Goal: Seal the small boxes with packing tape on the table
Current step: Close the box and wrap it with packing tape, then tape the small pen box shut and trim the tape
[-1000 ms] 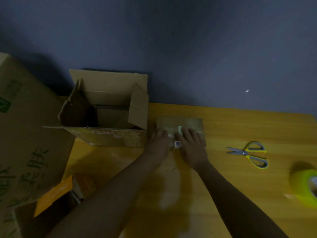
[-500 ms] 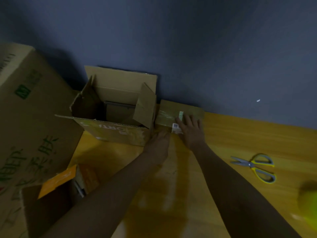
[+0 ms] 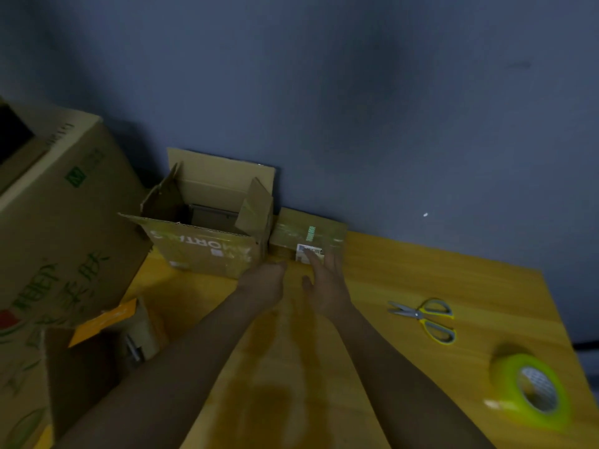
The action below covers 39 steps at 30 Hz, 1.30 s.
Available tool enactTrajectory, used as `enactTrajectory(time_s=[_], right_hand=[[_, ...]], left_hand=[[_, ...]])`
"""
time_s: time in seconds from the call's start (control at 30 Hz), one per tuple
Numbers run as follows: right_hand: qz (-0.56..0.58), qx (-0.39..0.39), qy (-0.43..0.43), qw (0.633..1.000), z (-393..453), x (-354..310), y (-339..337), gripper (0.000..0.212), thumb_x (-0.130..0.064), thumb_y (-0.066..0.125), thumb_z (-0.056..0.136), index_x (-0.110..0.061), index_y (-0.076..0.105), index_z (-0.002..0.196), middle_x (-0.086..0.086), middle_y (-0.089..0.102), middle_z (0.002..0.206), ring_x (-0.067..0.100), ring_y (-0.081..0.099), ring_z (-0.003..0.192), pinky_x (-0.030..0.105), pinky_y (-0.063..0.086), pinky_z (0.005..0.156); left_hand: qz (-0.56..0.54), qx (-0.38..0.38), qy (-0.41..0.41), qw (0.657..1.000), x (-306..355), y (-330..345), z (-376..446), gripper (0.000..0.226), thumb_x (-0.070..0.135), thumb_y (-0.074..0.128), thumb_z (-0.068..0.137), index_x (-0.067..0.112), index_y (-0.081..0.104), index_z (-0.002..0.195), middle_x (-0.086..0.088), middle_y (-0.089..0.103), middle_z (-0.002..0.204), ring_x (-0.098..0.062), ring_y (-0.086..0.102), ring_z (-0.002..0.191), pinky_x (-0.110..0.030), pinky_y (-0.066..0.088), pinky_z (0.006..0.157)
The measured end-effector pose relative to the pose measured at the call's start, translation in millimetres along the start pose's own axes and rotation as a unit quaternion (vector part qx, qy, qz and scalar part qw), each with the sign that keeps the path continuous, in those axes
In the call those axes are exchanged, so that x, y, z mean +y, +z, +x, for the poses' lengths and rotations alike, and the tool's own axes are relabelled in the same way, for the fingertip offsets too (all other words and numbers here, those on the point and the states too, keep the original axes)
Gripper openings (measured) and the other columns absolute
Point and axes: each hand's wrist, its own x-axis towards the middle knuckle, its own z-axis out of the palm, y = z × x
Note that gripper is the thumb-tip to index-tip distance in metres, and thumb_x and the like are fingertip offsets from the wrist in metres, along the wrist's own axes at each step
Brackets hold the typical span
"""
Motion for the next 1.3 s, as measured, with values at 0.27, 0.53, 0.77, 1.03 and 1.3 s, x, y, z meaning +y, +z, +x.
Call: enactTrajectory(time_s=[0.27,0.53,0.77,1.03,1.3], right_hand=[[0.051,-0.027,-0.044,0.997,-48.9,-54.3,-7.6,0.041,-0.013,0.048,0.097,-0.019,0.048,0.138,0.006,0.015,0.159,0.025,0.009,0.147,0.037,0.025,0.114],[0.099,-0.037,-0.055,0.993,-90.7,-129.5,15.0,0.029,-0.016,0.052,0.097,-0.017,0.059,0.126,0.003,0.039,0.145,0.021,0.035,0.136,0.03,0.031,0.109],[0.149,-0.081,0.022,0.985,-120.4,-191.8,71.3,0.038,-0.026,0.054,0.098,-0.016,0.052,0.135,0.006,0.045,0.143,0.021,0.046,0.129,0.029,0.04,0.103],[0.081,-0.1,0.132,0.983,-141.3,-219.3,126.9,0.034,-0.023,0.045,0.102,-0.01,0.046,0.133,0.013,0.062,0.11,0.03,0.061,0.091,0.041,0.052,0.072],[0.089,-0.06,0.16,0.981,-138.3,-212.8,127.1,0.028,-0.017,0.041,0.102,-0.01,0.056,0.125,0.014,0.063,0.113,0.031,0.059,0.099,0.031,0.041,0.068]], left_hand=[[-0.011,0.043,-0.076,0.996,-24.8,-15.8,-64.7,0.026,0.016,0.037,0.1,0.011,0.059,0.114,-0.01,0.062,0.113,-0.029,0.059,0.104,-0.033,0.045,0.077],[-0.062,0.064,-0.07,0.994,-94.7,-25.1,-130.5,0.036,0.014,0.038,0.1,0.022,0.051,0.133,-0.007,0.061,0.124,-0.028,0.057,0.112,-0.041,0.045,0.093],[-0.069,0.07,-0.058,0.993,-164.8,-15.5,-183.0,0.038,0.011,0.04,0.099,0.019,0.051,0.135,-0.007,0.06,0.122,-0.025,0.061,0.098,-0.044,0.056,0.077],[-0.03,0.053,-0.075,0.995,-198.1,12.4,-216.6,0.043,0.023,0.041,0.102,0.019,0.037,0.145,-0.008,0.023,0.154,-0.029,0.014,0.144,-0.045,0.023,0.116],[-0.021,0.041,-0.104,0.994,-209.3,22.2,-223.0,0.057,0.03,0.04,0.101,0.019,0.015,0.152,-0.011,-0.008,0.16,-0.03,-0.013,0.147,-0.049,0.003,0.119]])
